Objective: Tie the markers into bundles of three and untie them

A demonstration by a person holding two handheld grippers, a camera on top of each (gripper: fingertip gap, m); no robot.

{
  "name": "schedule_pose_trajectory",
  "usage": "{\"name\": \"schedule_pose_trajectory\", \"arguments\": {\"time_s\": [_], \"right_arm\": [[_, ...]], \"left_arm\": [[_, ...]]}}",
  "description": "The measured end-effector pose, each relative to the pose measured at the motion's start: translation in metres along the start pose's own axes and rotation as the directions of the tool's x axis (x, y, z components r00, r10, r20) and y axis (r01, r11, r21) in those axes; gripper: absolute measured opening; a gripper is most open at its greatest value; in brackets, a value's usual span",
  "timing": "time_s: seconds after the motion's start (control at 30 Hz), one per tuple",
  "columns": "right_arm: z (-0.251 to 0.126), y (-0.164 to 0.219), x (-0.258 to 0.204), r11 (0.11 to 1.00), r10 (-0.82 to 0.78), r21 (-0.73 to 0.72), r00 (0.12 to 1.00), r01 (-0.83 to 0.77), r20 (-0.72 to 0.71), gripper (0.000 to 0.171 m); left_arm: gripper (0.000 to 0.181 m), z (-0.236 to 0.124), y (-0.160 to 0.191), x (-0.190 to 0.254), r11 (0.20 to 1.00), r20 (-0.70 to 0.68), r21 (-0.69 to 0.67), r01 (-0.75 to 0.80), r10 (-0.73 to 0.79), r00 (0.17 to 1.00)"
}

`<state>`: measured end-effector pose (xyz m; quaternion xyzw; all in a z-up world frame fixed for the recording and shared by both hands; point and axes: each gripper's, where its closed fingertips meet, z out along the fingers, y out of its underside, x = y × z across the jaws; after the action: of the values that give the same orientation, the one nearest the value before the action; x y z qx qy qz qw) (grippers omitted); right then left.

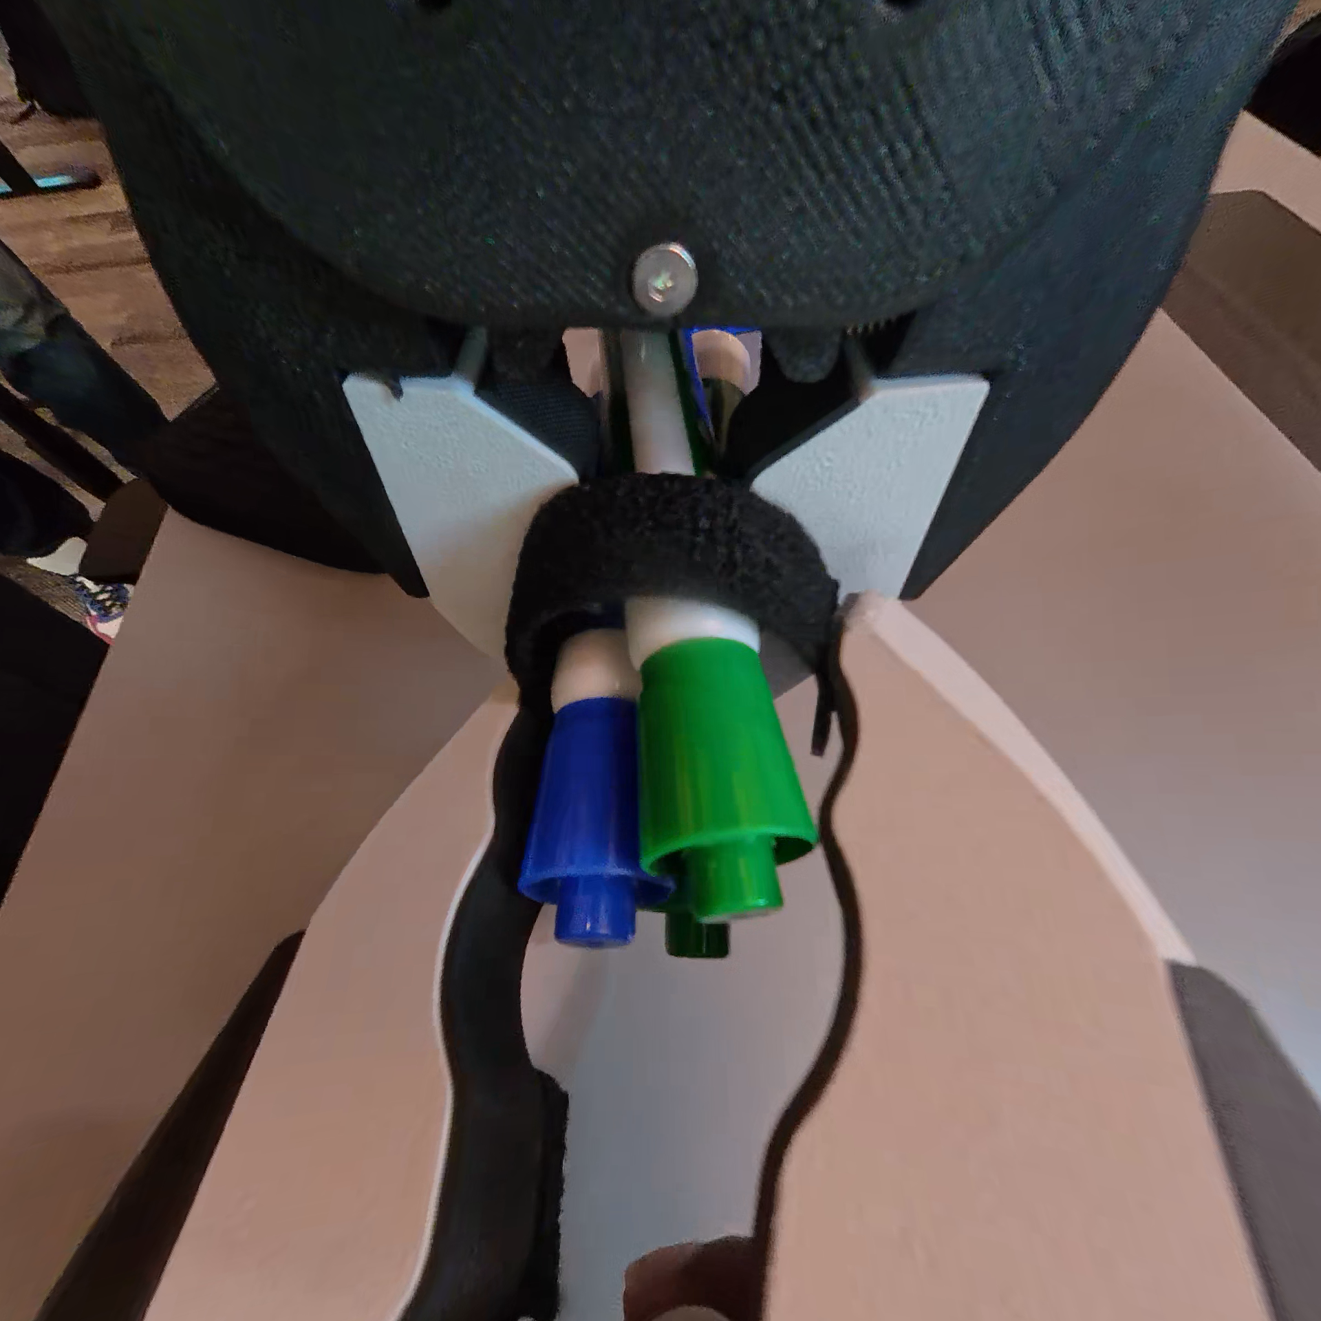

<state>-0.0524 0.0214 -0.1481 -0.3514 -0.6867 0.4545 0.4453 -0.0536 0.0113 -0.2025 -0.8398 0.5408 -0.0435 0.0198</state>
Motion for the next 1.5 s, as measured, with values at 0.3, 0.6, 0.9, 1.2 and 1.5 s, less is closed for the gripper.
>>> {"name": "schedule_pose_trajectory", "arguments": {"time_s": [0.3,0.6,0.9,1.2,1.5], "right_arm": [[-0.005,-0.007,-0.005,0.997,0.050,0.058,0.999,-0.051,0.021,0.038],[-0.004,-0.007,-0.001,0.990,0.094,0.110,0.995,-0.091,-0.021,0.029],[-0.006,-0.007,-0.003,0.979,0.135,0.154,0.991,-0.132,-0.010,0.017],[-0.004,-0.007,-0.005,0.922,0.350,0.160,0.936,-0.351,0.038,0.013],[0.003,0.006,0.000,0.747,0.649,0.148,0.759,-0.648,0.053,0.004]], "left_arm": [[0.041,-0.010,-0.005,0.005,0.998,-0.024,0.057,-0.018,0.020,1.000],[0.042,-0.016,-0.005,0.007,0.996,-0.047,0.089,-0.007,0.011,0.999],[0.041,-0.023,-0.011,0.018,0.991,-0.121,0.135,0.002,0.014,0.993],[0.041,-0.025,-0.011,0.022,0.985,-0.181,0.168,0.027,0.004,0.983],[0.041,-0.018,-0.005,0.015,0.981,-0.123,0.186,0.047,-0.024,0.992]]}}
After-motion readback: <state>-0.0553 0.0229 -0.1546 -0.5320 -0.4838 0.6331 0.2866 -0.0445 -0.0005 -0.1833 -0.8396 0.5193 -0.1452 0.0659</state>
